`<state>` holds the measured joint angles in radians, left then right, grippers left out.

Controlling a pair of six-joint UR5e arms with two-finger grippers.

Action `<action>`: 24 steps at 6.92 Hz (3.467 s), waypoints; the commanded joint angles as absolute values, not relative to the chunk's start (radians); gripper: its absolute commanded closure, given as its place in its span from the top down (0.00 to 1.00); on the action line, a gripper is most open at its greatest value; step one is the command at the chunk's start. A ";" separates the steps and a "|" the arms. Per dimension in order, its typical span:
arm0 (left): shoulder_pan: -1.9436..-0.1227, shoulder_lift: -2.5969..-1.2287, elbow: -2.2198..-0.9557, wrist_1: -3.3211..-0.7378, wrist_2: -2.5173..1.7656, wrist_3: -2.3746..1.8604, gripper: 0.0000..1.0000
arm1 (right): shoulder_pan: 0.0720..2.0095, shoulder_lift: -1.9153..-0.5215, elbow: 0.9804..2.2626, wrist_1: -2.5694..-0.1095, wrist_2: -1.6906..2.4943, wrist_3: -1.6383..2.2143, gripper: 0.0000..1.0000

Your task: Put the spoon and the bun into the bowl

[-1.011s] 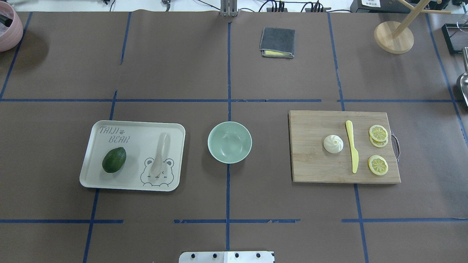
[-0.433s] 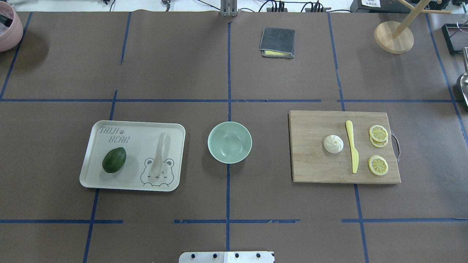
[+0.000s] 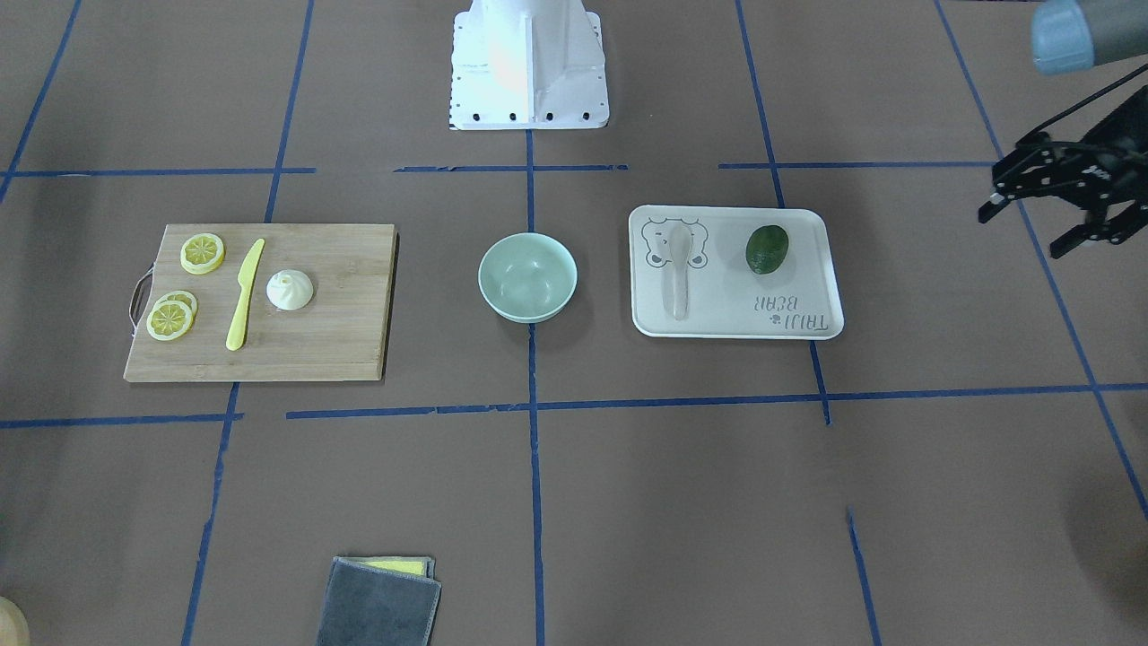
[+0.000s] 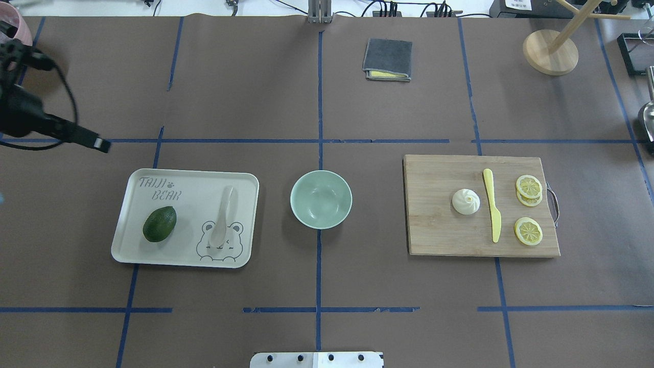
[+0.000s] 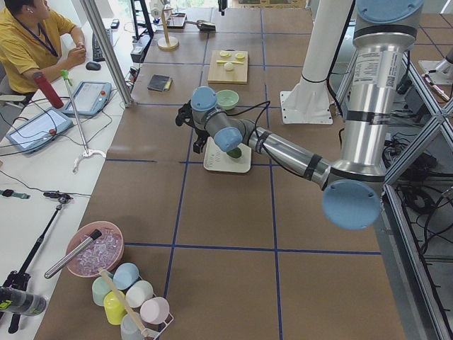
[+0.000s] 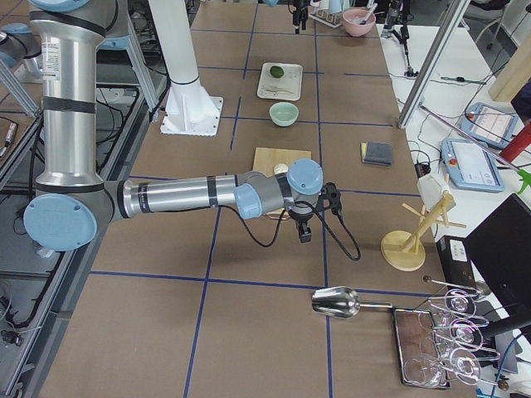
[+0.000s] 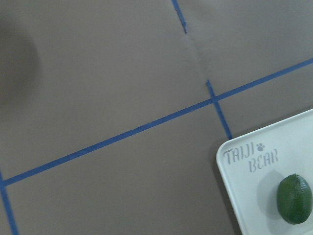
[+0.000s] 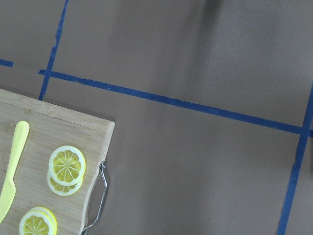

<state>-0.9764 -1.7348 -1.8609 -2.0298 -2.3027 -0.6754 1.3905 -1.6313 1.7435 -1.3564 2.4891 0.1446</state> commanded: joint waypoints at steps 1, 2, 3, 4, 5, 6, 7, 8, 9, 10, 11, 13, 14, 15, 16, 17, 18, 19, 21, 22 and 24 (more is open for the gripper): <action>-0.769 -1.897 -1.791 -1.975 -2.111 -0.845 0.98 | 1.381 -1.638 1.741 -1.350 2.485 0.170 1.00; -0.702 -1.961 -1.746 -1.926 -2.017 -0.870 0.98 | 1.379 -1.640 1.727 -1.353 2.479 0.170 1.00; -0.636 -1.967 -1.714 -1.919 -1.975 -0.871 0.97 | 1.379 -1.640 1.720 -1.353 2.479 0.172 1.00; -0.627 -1.973 -1.691 -1.919 -1.974 -0.873 0.96 | 1.379 -1.640 1.710 -1.353 2.477 0.170 1.00; -0.611 -1.986 -1.654 -1.921 -1.973 -0.880 0.90 | 1.379 -1.640 1.689 -1.353 2.479 0.172 1.00; -0.600 -1.987 -1.646 -1.921 -1.973 -0.885 0.87 | 1.378 -1.631 1.678 -1.351 2.479 0.173 1.00; -0.594 -1.987 -1.644 -1.921 -1.973 -0.885 0.82 | 1.378 -1.631 1.678 -1.353 2.480 0.176 1.00; -0.592 -1.988 -1.640 -1.921 -1.973 -0.885 0.79 | 1.378 -1.628 1.678 -1.353 2.480 0.176 1.00; -0.591 -1.990 -1.640 -1.921 -1.973 -0.885 0.79 | 1.378 -1.628 1.677 -1.353 2.480 0.176 1.00; -0.578 -1.990 -1.638 -1.921 -1.973 -0.885 0.75 | 1.378 -1.628 1.677 -1.353 2.480 0.187 1.00; -0.574 -1.993 -1.640 -1.921 -1.974 -0.887 0.70 | 1.378 -1.628 1.678 -1.353 2.482 0.205 1.00; -0.572 -1.997 -1.643 -1.919 -1.974 -0.893 0.29 | 1.378 -1.628 1.678 -1.353 2.482 0.216 1.00; -0.574 -1.997 -1.644 -1.919 -1.976 -0.899 0.00 | 1.378 -1.628 1.678 -1.353 2.482 0.222 1.00; -0.572 -1.997 -1.647 -1.919 -1.976 -0.960 0.00 | 1.374 -1.626 1.678 -1.353 2.482 0.233 1.00; -0.574 -1.997 -1.651 -1.917 -1.976 -0.977 0.00 | 1.367 -1.626 1.678 -1.353 2.482 0.241 1.00; -0.574 -1.997 -1.660 -1.913 -1.976 -0.979 0.00 | 1.365 -1.626 1.678 -1.351 2.482 0.241 1.00; -0.580 -1.999 -1.699 -1.908 -1.976 -0.980 0.00 | 1.365 -1.625 1.680 -1.351 2.482 0.241 1.00; -0.595 -2.046 -1.722 -1.864 -1.973 -1.011 0.00 | 1.365 -1.624 1.680 -1.351 2.483 0.244 1.00; -0.597 -2.149 -1.710 -1.845 -1.948 -1.095 0.00 | 1.365 -1.623 1.684 -1.351 2.484 0.259 1.00; -0.595 -2.231 -1.656 -1.867 -1.919 -1.159 0.00 | 1.365 -1.624 1.684 -1.351 2.484 0.259 1.00; -0.589 -2.365 -1.502 -1.960 -1.916 -1.224 0.00 | 1.365 -1.623 1.684 -1.351 2.485 0.259 1.00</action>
